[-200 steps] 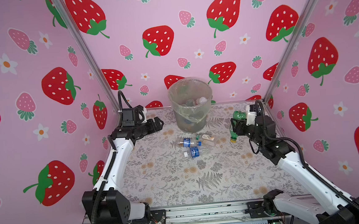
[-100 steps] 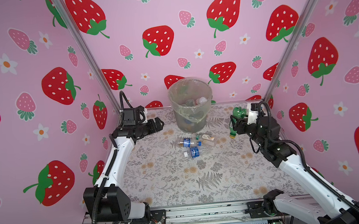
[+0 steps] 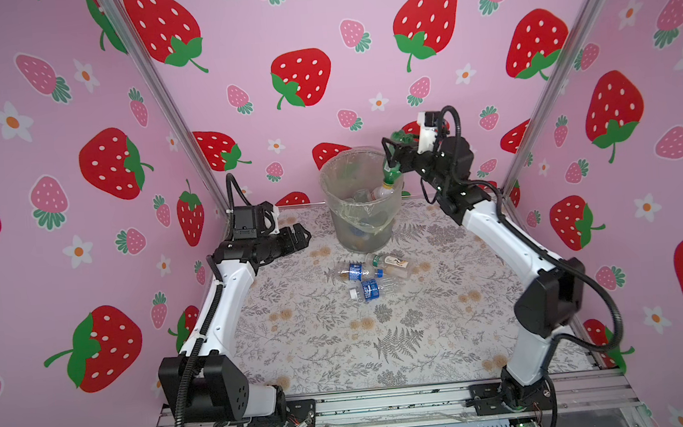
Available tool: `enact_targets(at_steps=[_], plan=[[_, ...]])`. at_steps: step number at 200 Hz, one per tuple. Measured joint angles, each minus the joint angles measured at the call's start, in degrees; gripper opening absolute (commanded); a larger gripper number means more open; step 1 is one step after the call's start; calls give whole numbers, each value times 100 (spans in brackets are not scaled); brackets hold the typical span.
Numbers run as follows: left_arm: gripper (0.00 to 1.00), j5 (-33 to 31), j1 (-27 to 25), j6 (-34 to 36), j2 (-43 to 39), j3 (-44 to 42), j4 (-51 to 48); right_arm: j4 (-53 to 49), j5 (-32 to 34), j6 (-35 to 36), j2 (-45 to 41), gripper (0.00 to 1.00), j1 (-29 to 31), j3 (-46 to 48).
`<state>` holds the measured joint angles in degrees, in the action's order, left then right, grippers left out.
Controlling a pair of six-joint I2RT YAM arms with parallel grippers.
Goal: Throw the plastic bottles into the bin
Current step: 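Carry the green bottle over the bin with the right gripper, then open the right gripper to drop the green bottle into the bin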
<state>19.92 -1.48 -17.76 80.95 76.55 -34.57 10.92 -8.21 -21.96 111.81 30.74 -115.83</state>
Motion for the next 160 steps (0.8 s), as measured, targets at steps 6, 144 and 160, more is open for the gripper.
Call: enact_targets(at_steps=[6, 144, 160], plan=[[99, 0, 7, 0, 0, 0, 0, -251, -52, -4, 476, 99, 46, -761], [99, 175, 127, -33, -2, 0, 4, -619, 422, 291, -2479, 99, 286, 2765], [99, 223, 127, -31, -2, 0, 4, -616, 575, 343, -2848, 99, 284, 3206]])
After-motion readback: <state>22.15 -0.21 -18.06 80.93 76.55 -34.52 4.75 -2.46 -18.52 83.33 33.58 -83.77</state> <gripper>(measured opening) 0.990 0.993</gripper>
